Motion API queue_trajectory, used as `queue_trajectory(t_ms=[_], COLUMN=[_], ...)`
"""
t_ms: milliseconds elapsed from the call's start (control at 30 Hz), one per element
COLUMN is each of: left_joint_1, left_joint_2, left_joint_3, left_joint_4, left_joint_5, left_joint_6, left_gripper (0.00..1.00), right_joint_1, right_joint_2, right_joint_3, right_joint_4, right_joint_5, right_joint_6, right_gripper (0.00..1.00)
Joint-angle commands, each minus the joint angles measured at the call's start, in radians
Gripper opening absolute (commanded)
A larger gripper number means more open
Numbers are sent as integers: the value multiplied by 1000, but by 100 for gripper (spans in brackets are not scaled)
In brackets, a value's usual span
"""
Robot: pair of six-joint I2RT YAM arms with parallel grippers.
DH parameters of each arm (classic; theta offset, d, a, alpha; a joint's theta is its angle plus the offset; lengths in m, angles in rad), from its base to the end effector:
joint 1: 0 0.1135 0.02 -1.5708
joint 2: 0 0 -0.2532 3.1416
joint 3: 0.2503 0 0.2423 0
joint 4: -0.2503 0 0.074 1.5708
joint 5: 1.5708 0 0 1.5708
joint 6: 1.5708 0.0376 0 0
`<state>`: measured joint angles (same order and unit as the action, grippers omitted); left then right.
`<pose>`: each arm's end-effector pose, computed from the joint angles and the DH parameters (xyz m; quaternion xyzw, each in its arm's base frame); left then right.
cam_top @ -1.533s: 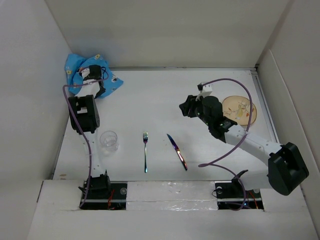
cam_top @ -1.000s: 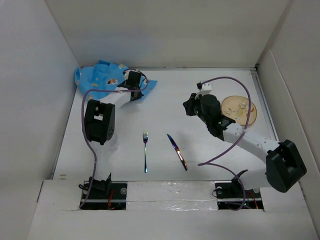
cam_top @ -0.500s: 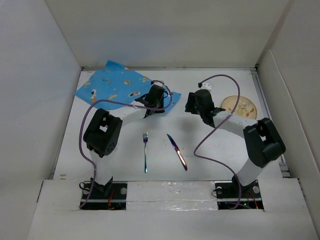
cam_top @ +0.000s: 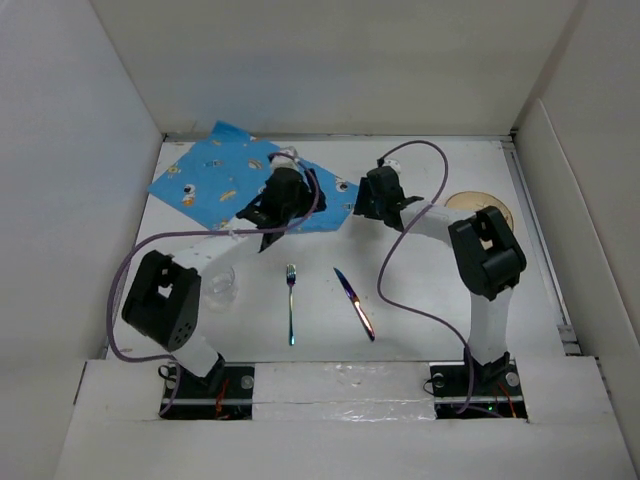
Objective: Set the dinner table for one person
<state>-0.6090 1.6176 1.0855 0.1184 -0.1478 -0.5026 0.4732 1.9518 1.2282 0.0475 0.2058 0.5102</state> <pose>0.3037 -0.2051 0.2543 0.0041 0.8359 -0.2352 0.4959 0.3740 0.1829 0.1688 0.0610 0.8959 0.1215 0.4230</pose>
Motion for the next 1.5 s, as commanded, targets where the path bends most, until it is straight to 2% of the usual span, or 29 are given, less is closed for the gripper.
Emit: queue_trajectory(t_ms=[0, 67, 100, 200, 233, 333, 367, 400, 500, 667, 733, 900, 967, 1033, 1167, 1267, 1333, 1400, 1467], left_joint_1=[162, 227, 292, 423, 502, 606, 617, 617, 638, 701, 727, 736, 736, 736, 724, 672, 663, 649, 649], left_joint_2=[-90, -104, -104, -59, -15, 115, 142, 184, 209, 200, 202, 206, 222, 255, 297, 301, 304, 307, 314], left_joint_3=[-41, -44, -44, 0, 19, 163, 209, 293, 358, 321, 301, 263, 255, 258, 254, 257, 257, 246, 246], left_joint_4=[121, 130, 133, 122, 116, 20, -73, -113, -216, -241, -246, -249, -256, -270, -312, -332, -342, -345, -373], left_joint_5=[-41, -45, -52, 61, 86, 140, 126, 66, -27, -56, -56, -15, 5, 19, 7, -7, -12, -4, -15], left_joint_6=[-138, -174, -203, -257, -287, -256, -229, -196, -102, -42, -22, -28, -31, -27, -10, 15, 24, 26, 29], left_gripper=[65, 65, 65, 65, 65, 66, 66, 66, 66, 67, 68, 68, 68, 67, 58, 54, 53, 48, 45], right_joint_1=[24, 33, 42, 68, 79, 79, 79, 79, 79, 13, -53, -171, -208, -217, -217, -217, -217, -217, -217], right_joint_2=[89, 119, 146, 173, 186, 213, 216, 219, 217, 127, 67, 7, 24, 76, 119, 142, 156, 174, 174], right_joint_3=[131, 175, 188, 238, 252, 303, 313, 317, 314, 220, 199, 241, 281, 333, 350, 364, 402, 439, 455], right_joint_4=[-75, -92, -93, -129, -145, -187, -187, -189, -192, -77, -22, -8, 3, -81, -60, -57, -57, -90, -89], right_joint_5=[-9, -20, -23, 4, 13, -2, -2, -5, -3, 14, 4, -45, -129, -167, -172, -192, -198, -198, -198], right_joint_6=[34, 39, 42, 41, 37, 34, 34, 22, 18, 1, -19, -76, -98, -128, -130, -130, -130, -134, -137], right_gripper=[57, 56, 53, 44, 42, 27, 24, 16, 0, 0, 0, 0, 0, 0, 0, 0, 0, 0, 7])
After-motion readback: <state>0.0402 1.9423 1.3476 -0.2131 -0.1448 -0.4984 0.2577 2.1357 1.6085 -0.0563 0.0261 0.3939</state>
